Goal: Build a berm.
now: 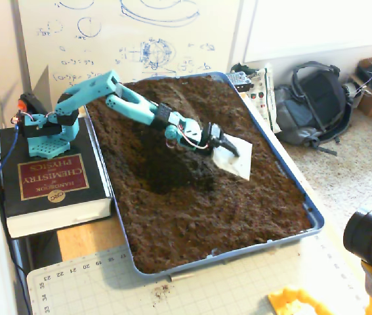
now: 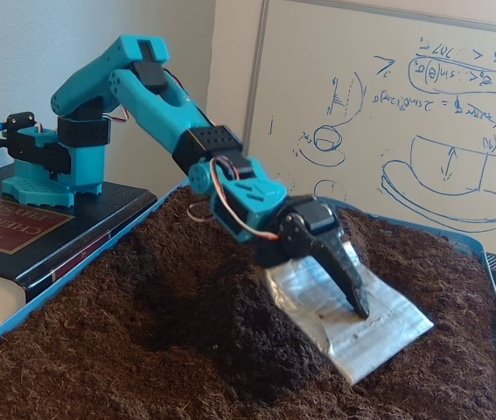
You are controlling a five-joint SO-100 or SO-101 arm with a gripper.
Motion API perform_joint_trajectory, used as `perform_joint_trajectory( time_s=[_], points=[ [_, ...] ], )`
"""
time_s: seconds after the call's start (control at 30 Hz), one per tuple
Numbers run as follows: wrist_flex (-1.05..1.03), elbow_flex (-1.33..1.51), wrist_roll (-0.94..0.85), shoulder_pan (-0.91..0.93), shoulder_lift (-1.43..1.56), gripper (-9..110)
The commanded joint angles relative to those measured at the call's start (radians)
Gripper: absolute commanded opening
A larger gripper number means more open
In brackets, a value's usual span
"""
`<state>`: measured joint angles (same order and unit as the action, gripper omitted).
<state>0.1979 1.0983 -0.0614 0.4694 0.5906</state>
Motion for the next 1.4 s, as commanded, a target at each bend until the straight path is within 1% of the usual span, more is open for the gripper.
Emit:
perform_joint_trajectory(
  time_s=[0.0,0.57,0.93,1.0,1.17,1.37],
  points=[
    [0.054,-0.043,-0.008,0.000,0.012,0],
    [0.057,-0.044,-0.011,-0.005,-0.086,0],
    [0.025,-0.025,-0.008,-0.060,-0.149,0],
    [-0.029,-0.025,-0.008,-0.066,-0.147,0],
    [-0.267,-0.043,-0.008,-0.066,-0.133,0],
    [-0.477,-0.041,-0.008,-0.066,-0.086,0]
  ],
)
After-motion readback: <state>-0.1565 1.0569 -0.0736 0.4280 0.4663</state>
